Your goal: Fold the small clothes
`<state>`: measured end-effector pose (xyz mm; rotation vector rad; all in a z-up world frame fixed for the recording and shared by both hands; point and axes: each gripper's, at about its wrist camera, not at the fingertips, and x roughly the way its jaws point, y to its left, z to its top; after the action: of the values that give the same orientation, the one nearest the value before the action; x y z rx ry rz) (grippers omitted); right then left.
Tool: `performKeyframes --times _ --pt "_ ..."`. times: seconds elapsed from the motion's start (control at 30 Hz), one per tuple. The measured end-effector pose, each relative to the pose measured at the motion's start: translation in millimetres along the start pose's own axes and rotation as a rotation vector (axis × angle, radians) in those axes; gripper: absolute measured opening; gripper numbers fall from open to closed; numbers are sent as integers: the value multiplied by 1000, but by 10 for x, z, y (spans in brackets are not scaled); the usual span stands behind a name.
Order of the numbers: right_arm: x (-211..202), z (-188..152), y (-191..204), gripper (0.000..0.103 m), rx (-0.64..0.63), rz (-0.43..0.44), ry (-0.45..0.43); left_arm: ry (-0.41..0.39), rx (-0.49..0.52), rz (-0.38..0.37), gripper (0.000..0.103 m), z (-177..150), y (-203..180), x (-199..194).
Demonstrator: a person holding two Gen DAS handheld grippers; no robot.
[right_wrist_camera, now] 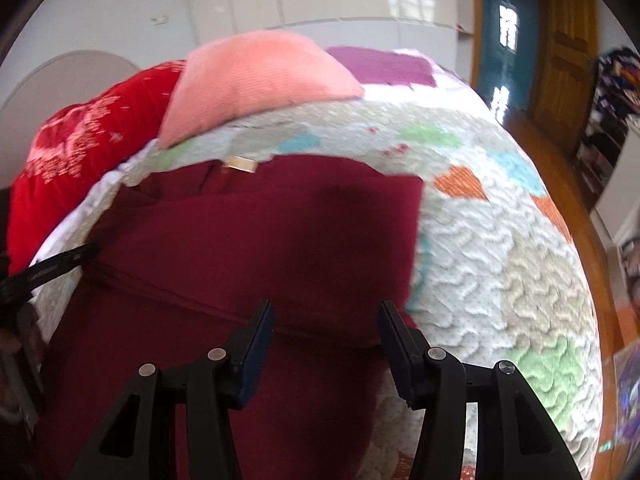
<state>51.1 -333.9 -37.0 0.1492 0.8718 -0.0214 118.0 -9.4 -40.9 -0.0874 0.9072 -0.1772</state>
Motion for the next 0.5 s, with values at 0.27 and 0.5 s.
performKeyframes --times 0.27,0.5 --pt "125 -81 -90 51 23 -11 25 16 -3 17 56 -59 21 62" --pt "297 -160 -124 83 47 13 94 30 23 31 66 -92 6 125"
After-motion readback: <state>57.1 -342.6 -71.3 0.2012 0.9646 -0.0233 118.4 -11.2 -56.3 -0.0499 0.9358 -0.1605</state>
